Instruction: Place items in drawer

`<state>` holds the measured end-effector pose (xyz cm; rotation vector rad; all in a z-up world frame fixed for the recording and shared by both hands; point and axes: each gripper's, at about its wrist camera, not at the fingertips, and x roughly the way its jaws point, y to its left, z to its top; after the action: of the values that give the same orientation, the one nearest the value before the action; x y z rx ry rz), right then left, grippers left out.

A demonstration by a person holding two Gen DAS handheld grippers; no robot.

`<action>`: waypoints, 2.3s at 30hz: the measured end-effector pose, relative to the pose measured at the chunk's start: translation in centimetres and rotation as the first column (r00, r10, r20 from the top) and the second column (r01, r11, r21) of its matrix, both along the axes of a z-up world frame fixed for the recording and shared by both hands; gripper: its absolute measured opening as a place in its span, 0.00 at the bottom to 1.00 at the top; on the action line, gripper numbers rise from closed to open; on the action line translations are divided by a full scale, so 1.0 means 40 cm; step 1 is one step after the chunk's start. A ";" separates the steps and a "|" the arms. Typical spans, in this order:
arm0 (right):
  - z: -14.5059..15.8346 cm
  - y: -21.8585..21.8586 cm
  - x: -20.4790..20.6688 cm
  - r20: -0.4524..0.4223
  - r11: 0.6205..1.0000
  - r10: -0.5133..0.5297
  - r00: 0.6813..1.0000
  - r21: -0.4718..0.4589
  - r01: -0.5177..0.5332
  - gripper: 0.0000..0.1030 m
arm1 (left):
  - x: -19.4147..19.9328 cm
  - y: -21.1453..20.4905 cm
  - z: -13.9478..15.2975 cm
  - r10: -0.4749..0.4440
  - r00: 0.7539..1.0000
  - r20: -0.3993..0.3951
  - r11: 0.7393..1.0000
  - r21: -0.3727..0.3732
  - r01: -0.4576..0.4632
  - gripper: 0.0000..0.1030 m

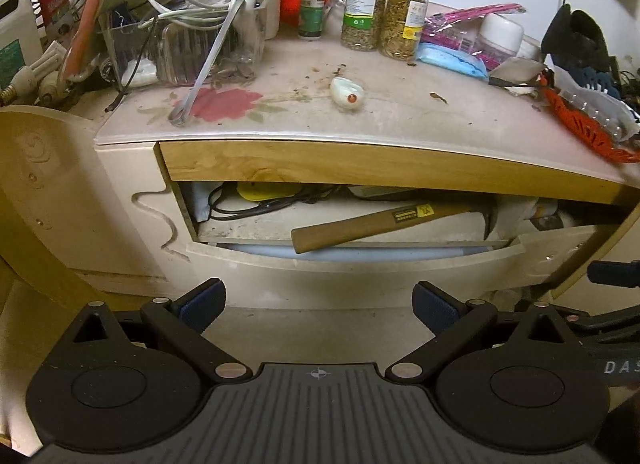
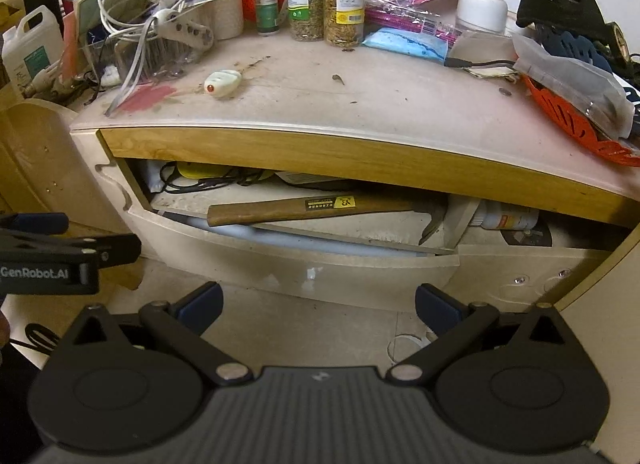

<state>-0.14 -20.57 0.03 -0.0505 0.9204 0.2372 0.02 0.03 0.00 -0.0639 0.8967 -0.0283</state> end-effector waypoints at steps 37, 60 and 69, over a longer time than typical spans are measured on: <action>-0.017 -0.009 0.025 -0.012 0.999 -0.011 1.000 0.044 0.012 1.00 | 0.021 0.008 -0.002 0.022 1.000 0.013 1.000 0.009 -0.022 1.00; -0.070 -0.013 0.022 0.022 0.997 -0.053 0.998 0.051 0.052 0.99 | -0.003 0.036 -0.040 -0.018 0.991 0.136 1.000 -0.013 0.020 0.99; -0.120 -0.014 0.058 0.027 0.998 -0.051 0.998 0.036 0.050 0.99 | 0.070 0.026 -0.107 0.004 0.992 0.125 0.999 0.034 -0.008 0.99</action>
<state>2.19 -21.11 -4.77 0.0027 0.8882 0.2051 2.83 1.06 -4.28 -0.0327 0.7720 -0.0109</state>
